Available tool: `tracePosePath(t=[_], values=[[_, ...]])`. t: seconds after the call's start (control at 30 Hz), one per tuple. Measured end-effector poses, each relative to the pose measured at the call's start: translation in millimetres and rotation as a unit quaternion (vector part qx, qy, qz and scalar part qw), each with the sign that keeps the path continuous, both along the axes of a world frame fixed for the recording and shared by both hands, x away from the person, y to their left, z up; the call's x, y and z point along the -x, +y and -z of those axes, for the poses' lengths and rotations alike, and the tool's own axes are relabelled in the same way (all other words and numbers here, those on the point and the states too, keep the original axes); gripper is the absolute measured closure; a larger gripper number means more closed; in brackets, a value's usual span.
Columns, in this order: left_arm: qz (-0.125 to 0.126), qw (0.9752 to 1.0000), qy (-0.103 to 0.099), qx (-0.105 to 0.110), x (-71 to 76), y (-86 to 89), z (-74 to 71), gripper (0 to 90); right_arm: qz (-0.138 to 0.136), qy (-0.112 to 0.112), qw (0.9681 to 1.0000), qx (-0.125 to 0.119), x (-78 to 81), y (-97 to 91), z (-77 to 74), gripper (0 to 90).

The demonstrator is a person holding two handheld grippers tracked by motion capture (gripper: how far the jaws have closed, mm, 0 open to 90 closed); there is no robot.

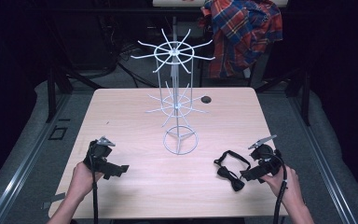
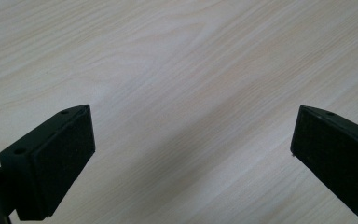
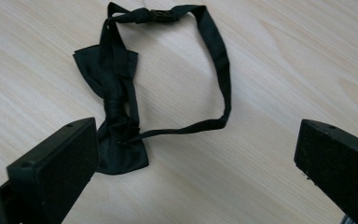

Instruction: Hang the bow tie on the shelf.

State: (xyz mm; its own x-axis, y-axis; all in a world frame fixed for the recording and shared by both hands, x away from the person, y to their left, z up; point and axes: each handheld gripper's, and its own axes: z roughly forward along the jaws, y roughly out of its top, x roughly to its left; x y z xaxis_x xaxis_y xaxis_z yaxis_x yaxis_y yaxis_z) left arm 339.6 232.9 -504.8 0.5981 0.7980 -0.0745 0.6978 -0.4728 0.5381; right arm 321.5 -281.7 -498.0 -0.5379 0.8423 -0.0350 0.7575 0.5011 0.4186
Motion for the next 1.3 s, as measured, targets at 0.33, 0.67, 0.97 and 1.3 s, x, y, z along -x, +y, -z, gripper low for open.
tracePosePath(t=[0.33,0.67,0.97,1.3], values=[[0.003,1.0,0.003,-0.001,-0.3,-1.6,0.7,0.0,-0.029,0.016,0.9992,0.022,-2.0,18.8,8.9,0.0],[0.008,1.0,0.003,0.001,-0.7,-2.6,1.3,0.0,-0.057,0.037,0.9973,0.027,-5.2,38.9,22.8,2.7],[0.01,0.9999,0.003,0.0,-1.0,-3.2,1.2,0.0,-0.067,0.054,0.9957,0.033,-6.9,56.6,36.7,33.0],[0.012,0.9999,0.006,-0.001,-1.2,-3.8,1.5,0.0,-0.081,0.076,0.9895,0.092,-6.2,66.3,44.0,61.8]])
